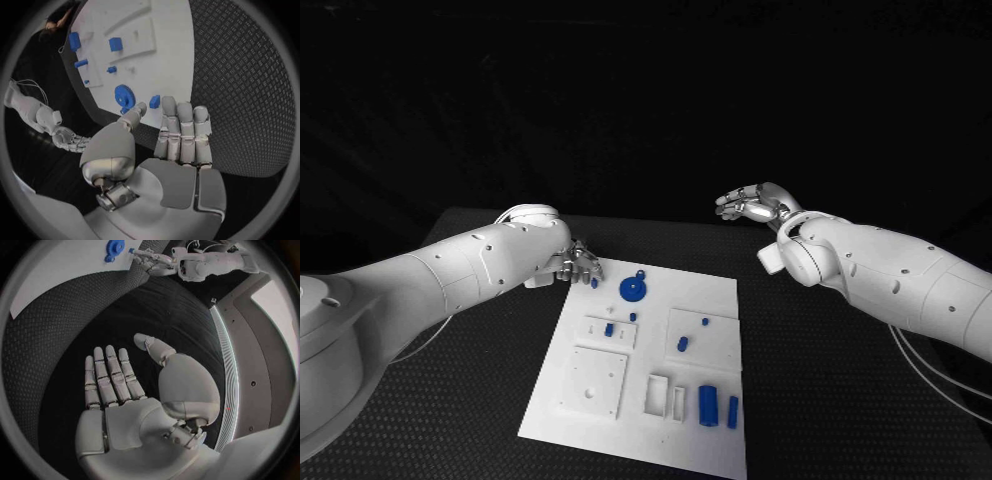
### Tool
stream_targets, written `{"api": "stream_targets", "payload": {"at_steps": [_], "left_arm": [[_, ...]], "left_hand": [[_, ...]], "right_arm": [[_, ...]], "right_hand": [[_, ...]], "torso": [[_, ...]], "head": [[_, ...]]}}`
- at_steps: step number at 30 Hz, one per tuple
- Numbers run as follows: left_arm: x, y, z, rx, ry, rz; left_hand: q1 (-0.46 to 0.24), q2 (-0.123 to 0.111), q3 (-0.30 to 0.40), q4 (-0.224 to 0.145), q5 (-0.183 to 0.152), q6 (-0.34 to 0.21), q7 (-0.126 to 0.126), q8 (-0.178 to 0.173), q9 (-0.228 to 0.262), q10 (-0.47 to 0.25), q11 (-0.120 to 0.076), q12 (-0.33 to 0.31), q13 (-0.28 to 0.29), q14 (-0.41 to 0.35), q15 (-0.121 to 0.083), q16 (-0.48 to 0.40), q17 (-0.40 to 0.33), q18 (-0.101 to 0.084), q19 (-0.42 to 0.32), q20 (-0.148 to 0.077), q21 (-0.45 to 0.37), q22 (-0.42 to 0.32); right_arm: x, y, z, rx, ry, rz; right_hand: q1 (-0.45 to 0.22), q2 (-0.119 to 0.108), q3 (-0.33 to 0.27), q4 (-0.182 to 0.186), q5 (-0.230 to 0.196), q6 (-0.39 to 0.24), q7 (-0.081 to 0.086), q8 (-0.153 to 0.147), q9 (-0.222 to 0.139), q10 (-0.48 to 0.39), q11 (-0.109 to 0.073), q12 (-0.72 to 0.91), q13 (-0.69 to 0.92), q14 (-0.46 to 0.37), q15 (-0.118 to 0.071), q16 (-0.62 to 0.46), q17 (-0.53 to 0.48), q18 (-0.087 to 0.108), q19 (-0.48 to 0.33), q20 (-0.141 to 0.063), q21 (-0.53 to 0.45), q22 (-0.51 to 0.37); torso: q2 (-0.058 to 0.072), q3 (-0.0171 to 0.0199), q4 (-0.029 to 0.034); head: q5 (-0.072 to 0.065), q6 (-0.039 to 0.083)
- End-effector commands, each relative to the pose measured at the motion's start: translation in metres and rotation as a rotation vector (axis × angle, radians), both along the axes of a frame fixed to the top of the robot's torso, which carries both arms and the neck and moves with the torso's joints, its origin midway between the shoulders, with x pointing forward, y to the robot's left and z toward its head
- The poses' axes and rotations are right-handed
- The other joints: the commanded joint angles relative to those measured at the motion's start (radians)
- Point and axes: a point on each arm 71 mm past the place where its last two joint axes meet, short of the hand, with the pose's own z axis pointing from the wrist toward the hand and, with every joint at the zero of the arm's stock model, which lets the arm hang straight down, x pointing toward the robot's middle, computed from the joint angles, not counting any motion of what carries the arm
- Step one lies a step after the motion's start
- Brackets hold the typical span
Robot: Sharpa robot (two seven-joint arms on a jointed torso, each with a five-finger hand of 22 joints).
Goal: Assemble the parts on the task board
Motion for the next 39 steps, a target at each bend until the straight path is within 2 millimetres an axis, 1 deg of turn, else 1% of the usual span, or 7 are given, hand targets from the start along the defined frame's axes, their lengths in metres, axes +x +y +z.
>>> {"api": "stream_targets", "payload": {"at_steps": [1,3,6,10,18,29,39], "left_arm": [[-0.0015,-0.0048,-0.0011,-0.026,0.026,-0.013],[-0.0020,-0.0057,-0.0016,-0.039,0.037,-0.008],[-0.0021,-0.0064,-0.0019,-0.049,0.044,-0.007],[-0.0020,-0.0068,-0.0021,-0.061,0.051,-0.001],[-0.0008,-0.0045,-0.0020,-0.061,0.052,0.007],[0.0003,-0.0044,-0.0021,-0.076,0.061,0.015],[0.0026,-0.0037,-0.0019,-0.113,0.050,0.034]], "left_hand": [[0.010,0.017,0.001,-0.020,0.006,0.008,-0.002,0.006,-0.003,0.008,0.000,0.001,0.000,0.002,0.003,0.007,-0.002,-0.013,0.000,-0.091,-0.005,0.003],[0.042,0.025,0.010,-0.044,0.023,0.011,-0.003,0.010,-0.005,0.012,-0.001,0.001,0.000,0.005,0.003,0.009,-0.003,-0.013,0.004,-0.091,-0.004,0.005],[0.053,0.033,0.010,-0.054,0.029,0.012,-0.004,0.012,-0.007,0.015,-0.001,0.000,-0.001,0.007,0.004,0.010,-0.004,-0.014,0.005,-0.091,-0.005,0.005],[0.056,0.035,0.010,-0.057,0.030,0.013,-0.004,0.013,-0.007,0.016,-0.001,0.000,-0.002,0.007,0.004,0.010,-0.005,-0.014,0.006,-0.091,-0.005,0.006],[0.076,0.052,0.014,-0.074,0.042,0.014,-0.004,0.015,-0.011,0.020,-0.001,-0.003,-0.005,0.009,0.005,0.011,-0.006,-0.015,0.007,-0.089,-0.006,0.007],[0.098,0.088,0.016,-0.089,0.062,0.020,-0.005,0.021,-0.017,0.030,-0.003,-0.005,-0.007,0.015,0.006,0.015,-0.008,-0.015,0.012,-0.089,-0.007,0.010],[0.118,0.134,0.017,-0.115,0.139,0.033,-0.009,0.031,-0.024,0.045,-0.006,-0.010,-0.011,0.022,0.006,0.022,-0.010,-0.017,0.017,-0.088,-0.007,0.017]], "right_arm": [[0.0001,0.0014,0.0006,0.004,-0.009,0.007],[0.0002,0.0010,0.0005,0.004,-0.007,0.007],[0.0002,0.0013,0.0004,0.004,-0.006,0.008],[0.0002,0.0016,0.0005,0.004,-0.007,0.007],[0.0001,0.0017,0.0005,0.005,-0.007,0.007],[0.0002,0.0018,0.0005,0.006,-0.006,0.008],[0.0001,0.0023,0.0004,0.009,-0.005,0.009]], "right_hand": [[-0.005,0.001,-0.006,0.001,0.004,-0.003,0.007,0.000,-0.001,0.000,0.009,-0.001,-0.001,0.000,0.008,-0.004,-0.001,-0.017,-0.005,0.000,-0.004,0.002],[-0.005,0.001,-0.006,0.001,0.005,-0.002,0.009,0.000,-0.001,0.001,0.009,-0.001,-0.001,0.001,0.007,-0.003,-0.001,-0.016,-0.005,0.000,-0.005,0.003],[-0.005,0.001,-0.006,0.001,0.005,-0.002,0.009,0.000,-0.001,0.002,0.009,-0.001,-0.001,0.001,0.007,-0.003,-0.001,-0.016,-0.004,0.000,-0.005,0.003],[-0.005,0.001,-0.007,0.001,0.006,-0.002,0.009,0.000,-0.001,0.002,0.009,-0.001,-0.001,0.001,0.007,-0.003,-0.001,-0.016,-0.004,0.000,-0.005,0.003],[-0.006,0.001,-0.007,0.002,0.006,-0.002,0.010,0.000,-0.001,0.002,0.009,-0.001,-0.001,0.001,0.007,-0.003,-0.001,-0.016,-0.004,0.000,-0.005,0.004],[-0.007,0.001,-0.007,0.003,0.007,-0.002,0.010,0.001,-0.001,0.002,0.009,-0.001,-0.001,0.001,0.008,-0.002,-0.002,-0.016,-0.003,0.000,-0.006,0.004],[-0.007,0.001,-0.008,0.003,0.008,-0.002,0.010,0.001,-0.001,0.003,0.009,-0.001,-0.001,0.001,0.008,-0.002,-0.002,-0.016,-0.003,0.000,-0.006,0.005]], "torso": [[0.000,-0.0002,-0.0001],[0.000,-0.0002,-0.0004],[0.000,-0.0002,0.0001],[0.000,-0.0005,0.0001],[0.000,-0.0003,0.0003],[0.001,-0.0003,-0.0005],[0.001,-0.0002,-0.0008]], "head": [[0.000,0.000],[-0.001,-0.001],[-0.001,-0.002],[0.000,-0.003],[0.000,-0.003],[0.000,-0.005],[0.000,-0.006]]}}
